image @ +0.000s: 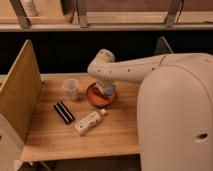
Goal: Place the white sponge in the ceramic bowl
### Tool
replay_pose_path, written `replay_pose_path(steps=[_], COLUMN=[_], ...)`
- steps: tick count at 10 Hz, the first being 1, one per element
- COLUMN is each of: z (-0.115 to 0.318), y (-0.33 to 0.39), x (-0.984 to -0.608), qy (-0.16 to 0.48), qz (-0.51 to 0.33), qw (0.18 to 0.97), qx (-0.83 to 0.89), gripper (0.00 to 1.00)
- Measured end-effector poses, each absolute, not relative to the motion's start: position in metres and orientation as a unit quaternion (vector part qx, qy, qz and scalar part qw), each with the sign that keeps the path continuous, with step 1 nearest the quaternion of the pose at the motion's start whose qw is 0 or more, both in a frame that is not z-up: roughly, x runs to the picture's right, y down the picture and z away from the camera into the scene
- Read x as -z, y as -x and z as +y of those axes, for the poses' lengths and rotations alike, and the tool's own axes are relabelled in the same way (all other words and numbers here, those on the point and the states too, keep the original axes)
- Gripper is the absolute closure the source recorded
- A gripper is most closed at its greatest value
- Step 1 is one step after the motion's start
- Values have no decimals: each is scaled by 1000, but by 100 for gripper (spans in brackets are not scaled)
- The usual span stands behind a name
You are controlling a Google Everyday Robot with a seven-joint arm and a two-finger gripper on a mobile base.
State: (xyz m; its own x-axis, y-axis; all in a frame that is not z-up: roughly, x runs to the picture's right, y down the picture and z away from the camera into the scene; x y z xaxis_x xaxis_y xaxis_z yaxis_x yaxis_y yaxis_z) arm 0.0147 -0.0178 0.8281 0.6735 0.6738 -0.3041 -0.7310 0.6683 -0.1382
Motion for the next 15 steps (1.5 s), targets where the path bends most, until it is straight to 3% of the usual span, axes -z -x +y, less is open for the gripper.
replay_pose_path(steps=[6,12,15], z=[-17,-17,-17], y=[-16,-17,-17], x=[-828,-828,-828], qy=[125,125,125], qz=[116,117,117], qw=[906,905,905], qx=[-388,-389,-389], gripper=[98,38,20])
